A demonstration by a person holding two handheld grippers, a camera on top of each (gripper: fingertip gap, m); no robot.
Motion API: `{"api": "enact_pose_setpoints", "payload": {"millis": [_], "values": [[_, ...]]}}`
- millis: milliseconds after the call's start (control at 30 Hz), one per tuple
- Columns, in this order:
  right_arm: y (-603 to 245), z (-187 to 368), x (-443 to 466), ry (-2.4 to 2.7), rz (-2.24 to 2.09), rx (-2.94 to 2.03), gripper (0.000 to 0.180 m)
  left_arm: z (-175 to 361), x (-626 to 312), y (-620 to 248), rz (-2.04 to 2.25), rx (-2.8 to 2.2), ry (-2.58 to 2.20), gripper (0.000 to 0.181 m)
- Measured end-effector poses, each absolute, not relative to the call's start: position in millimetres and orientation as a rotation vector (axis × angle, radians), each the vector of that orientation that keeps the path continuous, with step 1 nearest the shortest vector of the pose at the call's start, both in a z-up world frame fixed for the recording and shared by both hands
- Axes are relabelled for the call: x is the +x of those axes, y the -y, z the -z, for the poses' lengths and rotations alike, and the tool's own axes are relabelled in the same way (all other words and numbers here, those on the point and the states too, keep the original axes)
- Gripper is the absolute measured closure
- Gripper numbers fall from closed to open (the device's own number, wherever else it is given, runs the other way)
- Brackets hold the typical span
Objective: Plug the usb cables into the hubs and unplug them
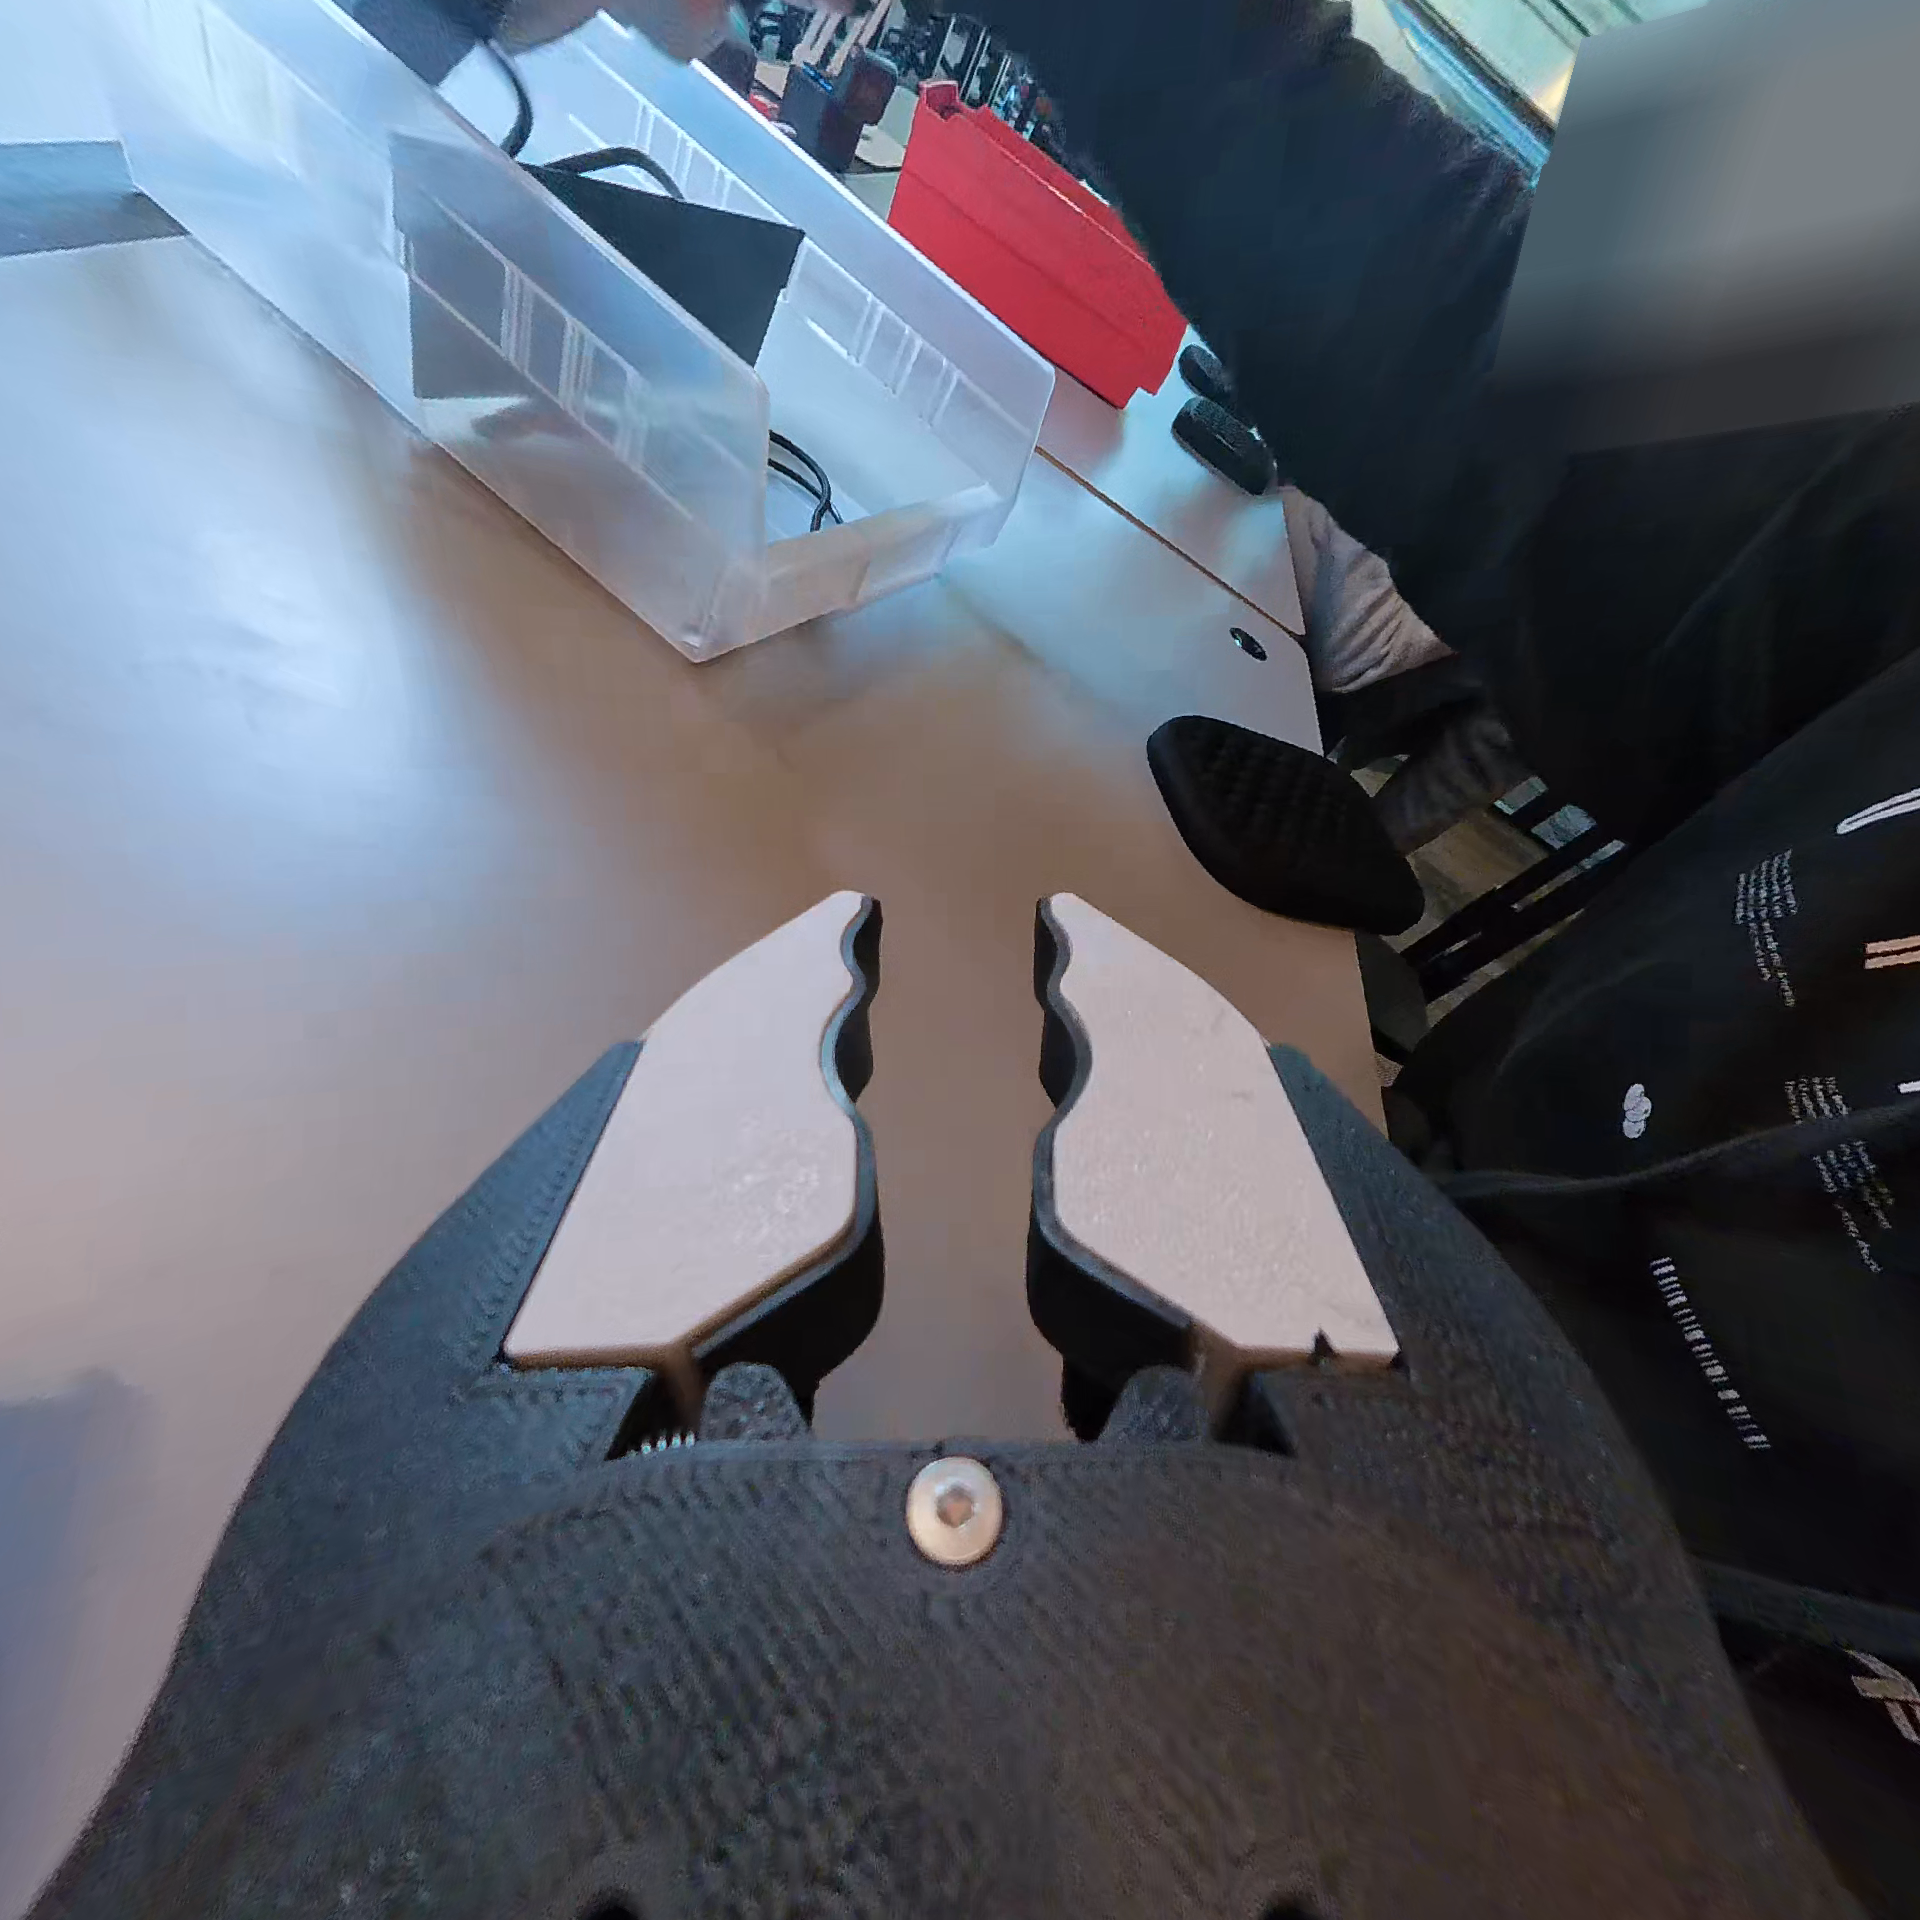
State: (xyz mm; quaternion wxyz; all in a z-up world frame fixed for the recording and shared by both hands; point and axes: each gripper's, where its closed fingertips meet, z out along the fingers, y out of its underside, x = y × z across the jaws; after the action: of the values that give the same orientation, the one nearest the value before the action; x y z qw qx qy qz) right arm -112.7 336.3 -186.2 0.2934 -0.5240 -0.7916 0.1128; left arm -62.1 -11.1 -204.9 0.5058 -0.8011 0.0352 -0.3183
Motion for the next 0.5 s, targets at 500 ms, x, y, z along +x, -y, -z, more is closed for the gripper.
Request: {"api": "enact_pose_setpoints", "payload": {"millis": [500], "values": [[-205,126,-19,1.456,-1.061,-1.232,0.166,186,-120,19,0.368,-1.905,0.011,0.147]]}}
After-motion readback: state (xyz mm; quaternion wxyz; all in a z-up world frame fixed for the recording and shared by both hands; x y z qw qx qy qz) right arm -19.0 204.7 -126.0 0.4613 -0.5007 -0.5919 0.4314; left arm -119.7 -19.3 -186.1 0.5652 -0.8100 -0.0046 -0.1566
